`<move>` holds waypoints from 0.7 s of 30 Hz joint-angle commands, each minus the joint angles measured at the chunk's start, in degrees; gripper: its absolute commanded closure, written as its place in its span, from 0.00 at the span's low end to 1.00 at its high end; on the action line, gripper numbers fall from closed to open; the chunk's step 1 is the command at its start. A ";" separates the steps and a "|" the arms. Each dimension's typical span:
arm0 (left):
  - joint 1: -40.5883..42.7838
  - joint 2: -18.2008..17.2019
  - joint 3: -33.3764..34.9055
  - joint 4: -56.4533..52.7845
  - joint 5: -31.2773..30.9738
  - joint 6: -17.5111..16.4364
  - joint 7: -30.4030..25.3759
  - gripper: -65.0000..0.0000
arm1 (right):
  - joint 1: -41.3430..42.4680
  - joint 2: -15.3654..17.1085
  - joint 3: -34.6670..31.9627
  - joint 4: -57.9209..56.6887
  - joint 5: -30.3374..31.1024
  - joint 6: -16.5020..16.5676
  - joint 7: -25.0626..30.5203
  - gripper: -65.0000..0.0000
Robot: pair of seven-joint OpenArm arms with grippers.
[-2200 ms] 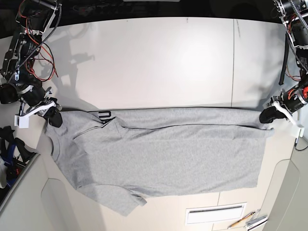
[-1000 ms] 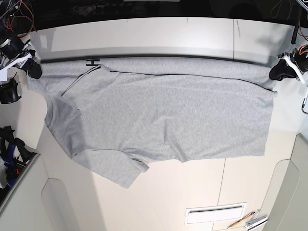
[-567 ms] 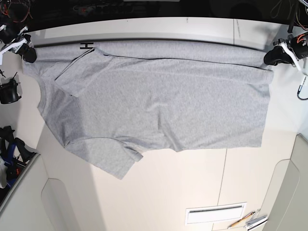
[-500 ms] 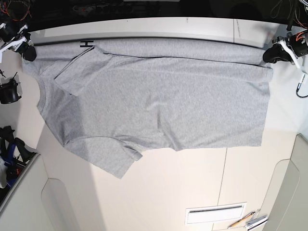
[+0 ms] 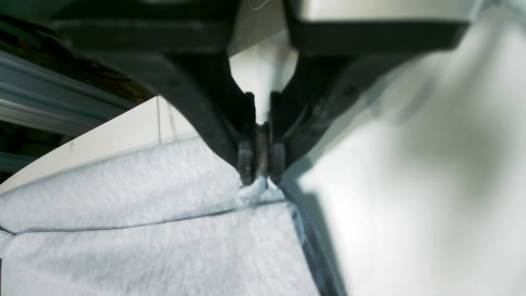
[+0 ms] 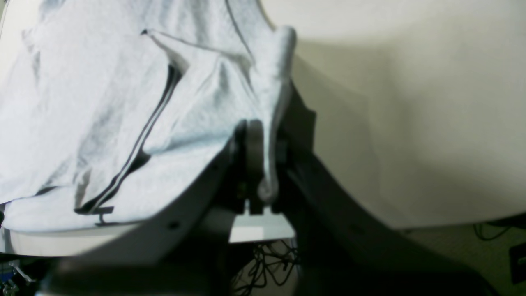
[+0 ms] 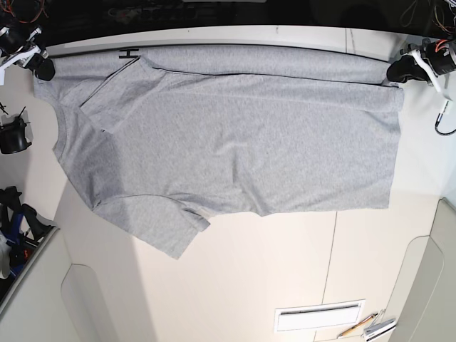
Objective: Fold the T-shirt properly
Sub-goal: 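Release the fabric and move both grippers to the shirt's opposite edge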
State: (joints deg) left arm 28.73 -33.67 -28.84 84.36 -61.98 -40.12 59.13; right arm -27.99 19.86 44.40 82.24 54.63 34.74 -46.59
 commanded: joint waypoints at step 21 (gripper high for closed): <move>0.20 -1.42 -0.76 0.76 0.02 0.12 -0.28 0.47 | -0.20 1.25 2.01 0.92 0.90 -0.28 1.79 0.56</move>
State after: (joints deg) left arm 28.71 -33.87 -28.99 84.38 -61.63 -39.90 58.52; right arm -28.05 19.97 45.67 82.24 54.46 34.30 -45.89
